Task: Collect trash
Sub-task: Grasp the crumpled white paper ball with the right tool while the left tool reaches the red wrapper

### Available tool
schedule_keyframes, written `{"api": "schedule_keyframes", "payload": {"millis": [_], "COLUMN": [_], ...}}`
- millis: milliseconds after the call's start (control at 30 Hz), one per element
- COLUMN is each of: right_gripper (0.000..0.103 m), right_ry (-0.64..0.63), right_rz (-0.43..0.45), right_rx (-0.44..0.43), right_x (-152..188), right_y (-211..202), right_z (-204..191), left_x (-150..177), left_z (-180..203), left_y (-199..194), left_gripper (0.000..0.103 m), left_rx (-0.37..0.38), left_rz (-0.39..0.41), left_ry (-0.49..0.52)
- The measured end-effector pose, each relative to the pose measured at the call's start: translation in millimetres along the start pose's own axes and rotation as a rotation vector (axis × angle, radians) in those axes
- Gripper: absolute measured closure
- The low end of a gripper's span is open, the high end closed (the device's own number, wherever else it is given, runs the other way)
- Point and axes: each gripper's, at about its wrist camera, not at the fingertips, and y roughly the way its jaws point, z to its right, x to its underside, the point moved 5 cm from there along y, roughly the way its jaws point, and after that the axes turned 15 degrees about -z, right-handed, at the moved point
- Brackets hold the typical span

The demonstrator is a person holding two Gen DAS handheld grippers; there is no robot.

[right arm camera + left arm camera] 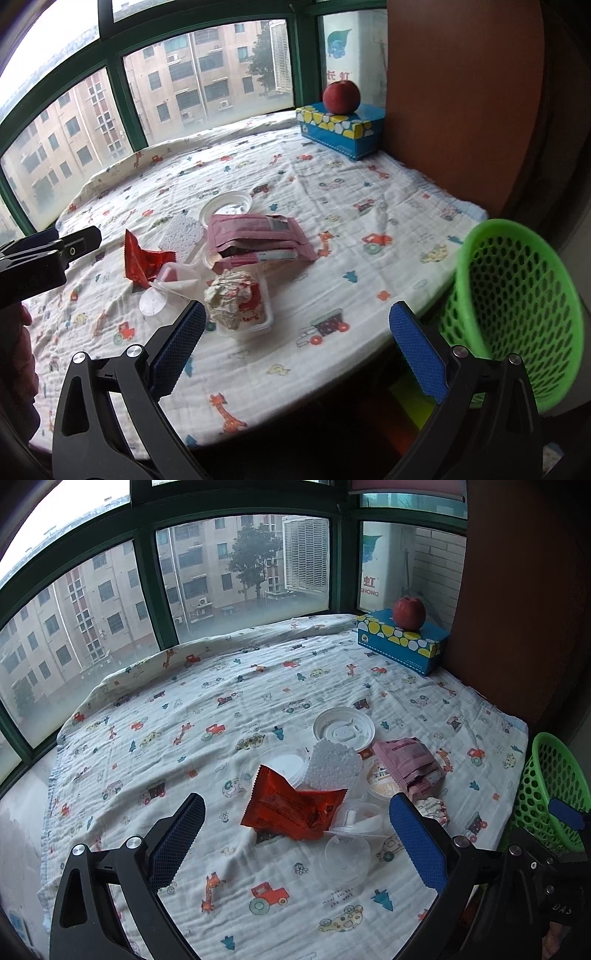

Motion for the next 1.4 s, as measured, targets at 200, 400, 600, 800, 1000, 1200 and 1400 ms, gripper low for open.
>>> {"api": "schedule_keyframes", "payload": {"millis": [200,400,600,800,1000,1200,1400], "right_gripper": [0.011,0.019,0.03,0.046,0.056,0.057,0.057], "right_ry": [-0.036,-0.09,-0.114,-0.141,-0.128,-0.129,-0.128], "right_rz": [-0.03,-0.066,-0.093,-0.11,-0.115,-0.09,-0.059], "right_rx": [-0.041,-0.052,-0.046,-0.017,-0.055,-0.074,-0.077], "right_x": [-5,-5,-8,-8,-8,-11,-11], "right_y": [24,51,73,89,87,69,50], "right_z": [-20,-45,-56,-60,-55,-51,-48], "left_x": [-9,-15,-17,-14,-5,-11,-17], "left_z": [-19,-35,-52,-63,-59,-50,-41], "left_y": [19,36,43,48,73,91,106], "left_gripper": [0.006,0.007,0.008,0.015,0.028,0.03,0.025], "left_rx": [0.0,0.015,0.011,0.027,0.11,0.175,0.286], "left_rz": [-0.018,-0.048,-0.055,-0.064,-0.135,-0.138,-0.158], "left_ry": [0.015,0.01,-0.008,-0.021,-0.026,0.038,0.154]}}
